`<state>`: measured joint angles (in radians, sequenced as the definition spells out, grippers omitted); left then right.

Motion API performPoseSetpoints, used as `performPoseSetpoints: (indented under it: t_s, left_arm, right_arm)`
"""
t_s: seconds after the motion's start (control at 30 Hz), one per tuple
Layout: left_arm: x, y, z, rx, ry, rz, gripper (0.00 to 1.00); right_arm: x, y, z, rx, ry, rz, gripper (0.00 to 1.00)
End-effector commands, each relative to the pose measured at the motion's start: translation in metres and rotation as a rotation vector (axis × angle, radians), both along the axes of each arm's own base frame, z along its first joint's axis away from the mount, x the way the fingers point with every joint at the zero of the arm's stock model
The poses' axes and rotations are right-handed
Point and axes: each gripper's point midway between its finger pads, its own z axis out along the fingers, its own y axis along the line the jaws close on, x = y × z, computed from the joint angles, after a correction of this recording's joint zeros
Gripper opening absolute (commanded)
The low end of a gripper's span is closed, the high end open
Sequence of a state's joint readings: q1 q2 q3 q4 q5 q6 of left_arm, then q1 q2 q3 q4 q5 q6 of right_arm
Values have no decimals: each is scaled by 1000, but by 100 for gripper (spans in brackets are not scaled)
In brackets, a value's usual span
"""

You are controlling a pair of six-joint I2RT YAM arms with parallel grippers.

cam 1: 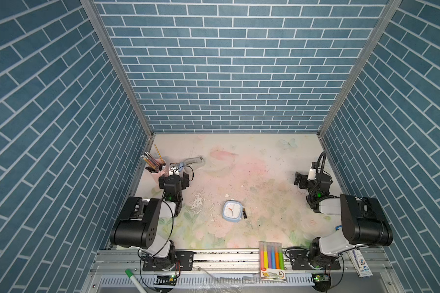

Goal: Insert the battery into the alarm
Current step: Move the alarm to the center of the board.

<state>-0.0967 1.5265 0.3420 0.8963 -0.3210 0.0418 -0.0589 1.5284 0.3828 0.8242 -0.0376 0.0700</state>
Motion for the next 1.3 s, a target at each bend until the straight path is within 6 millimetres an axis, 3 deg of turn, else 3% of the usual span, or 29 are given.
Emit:
performPoseSetpoints:
  t_s: [0.0,1.0,1.07,1.1,1.2,1.27]
  left_arm:
    - [7,1,11,9,-37,6,100]
    - [8,3,12,-2,-36,5,99]
    - [6,5,25,2,-27,22,99]
    - [6,6,35,4,-7,27,99]
    - [-2,25,69,-1,21,162,96]
    - [-17,36,84,-44,51,258,93]
  right_arm:
    - [7,-1,8,-31,-27,2,99]
    - [7,-7,10,-35,-33,-31,99]
    - [4,-28,26,-42,-30,-163,99]
    - [0,-32,43,-46,-31,-192,99]
    - [-18,-40,98,79,-51,-299,99]
    - [-36,-33,113,186,-28,-310,99]
